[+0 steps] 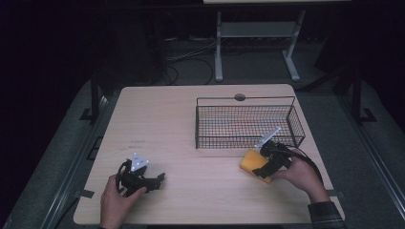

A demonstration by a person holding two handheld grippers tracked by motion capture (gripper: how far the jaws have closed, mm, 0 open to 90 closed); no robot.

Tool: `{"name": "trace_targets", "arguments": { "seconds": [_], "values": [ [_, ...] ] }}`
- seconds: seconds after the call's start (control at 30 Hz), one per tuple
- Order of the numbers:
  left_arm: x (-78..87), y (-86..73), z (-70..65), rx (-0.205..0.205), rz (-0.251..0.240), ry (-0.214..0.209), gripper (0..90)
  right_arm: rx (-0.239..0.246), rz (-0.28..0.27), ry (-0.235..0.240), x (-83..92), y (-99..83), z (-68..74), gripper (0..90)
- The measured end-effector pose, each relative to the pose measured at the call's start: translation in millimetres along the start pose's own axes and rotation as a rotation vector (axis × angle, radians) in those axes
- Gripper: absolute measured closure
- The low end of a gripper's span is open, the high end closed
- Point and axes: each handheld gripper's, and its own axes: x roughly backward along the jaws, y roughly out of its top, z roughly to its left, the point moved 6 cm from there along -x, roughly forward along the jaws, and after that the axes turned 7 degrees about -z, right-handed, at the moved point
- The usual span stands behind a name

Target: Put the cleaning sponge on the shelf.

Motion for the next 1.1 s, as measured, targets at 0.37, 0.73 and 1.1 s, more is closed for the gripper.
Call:
{"name": "trace_targets", "arguments": {
  "seconds": [0.37, 0.73, 1.1],
  "values": [
    [-0.2, 0.0, -0.1, 0.001, -0.002, 0.0, 13.1, 0.012, 0.041, 0.002, -17.4, -2.2, -0.2, 14.0],
    [-0.1, 0.0, 0.0, 0.001, -0.002, 0.0, 13.0, 0.014, 0.046, 0.001, -19.3, -4.9, -1.4, 21.8],
    [-0.1, 0.0, 0.0, 0.0, -0.002, 0.0, 13.1, -0.008, 0.026, 0.005, -5.7, -4.1, -1.1, 22.1]
  ]
}}
